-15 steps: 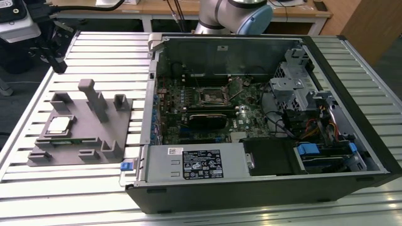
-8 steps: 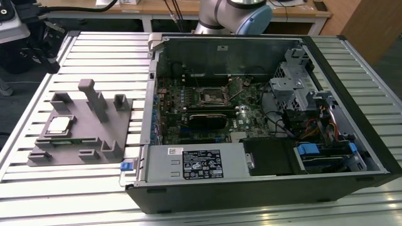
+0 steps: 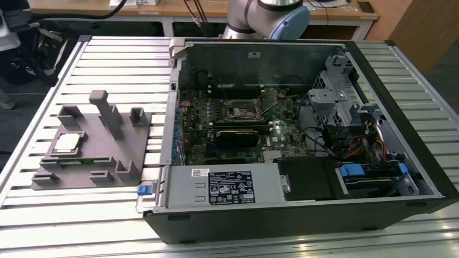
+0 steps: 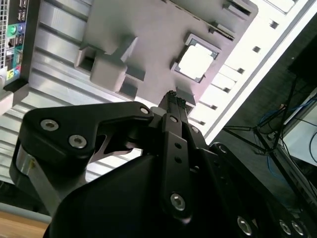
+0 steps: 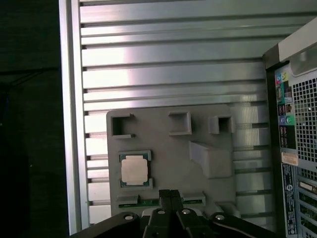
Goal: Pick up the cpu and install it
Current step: 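Reach for the cpu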
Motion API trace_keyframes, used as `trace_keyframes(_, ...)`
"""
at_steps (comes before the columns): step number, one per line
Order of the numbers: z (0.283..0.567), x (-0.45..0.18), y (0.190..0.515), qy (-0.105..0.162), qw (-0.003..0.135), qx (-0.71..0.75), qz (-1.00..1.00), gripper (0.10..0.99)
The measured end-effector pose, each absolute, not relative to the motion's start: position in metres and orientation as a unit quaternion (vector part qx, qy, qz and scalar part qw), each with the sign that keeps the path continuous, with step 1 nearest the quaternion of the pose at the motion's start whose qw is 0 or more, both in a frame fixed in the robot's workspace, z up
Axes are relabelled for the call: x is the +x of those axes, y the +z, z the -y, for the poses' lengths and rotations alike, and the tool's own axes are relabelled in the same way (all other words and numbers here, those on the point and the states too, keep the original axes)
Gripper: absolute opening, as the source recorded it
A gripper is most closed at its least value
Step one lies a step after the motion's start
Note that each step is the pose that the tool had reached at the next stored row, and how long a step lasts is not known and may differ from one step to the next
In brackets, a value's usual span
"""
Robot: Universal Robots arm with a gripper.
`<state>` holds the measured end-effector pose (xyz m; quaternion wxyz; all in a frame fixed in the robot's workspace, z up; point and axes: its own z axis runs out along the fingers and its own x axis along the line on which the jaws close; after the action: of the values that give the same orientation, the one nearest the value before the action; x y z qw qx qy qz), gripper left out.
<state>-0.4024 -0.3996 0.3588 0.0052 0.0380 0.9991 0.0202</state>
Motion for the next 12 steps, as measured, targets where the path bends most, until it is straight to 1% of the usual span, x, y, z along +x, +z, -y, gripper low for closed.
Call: trace_keyframes(12, 0.4, -0.436, 0.356, 0.02, 0.002, 0.038, -0.999, 0.118)
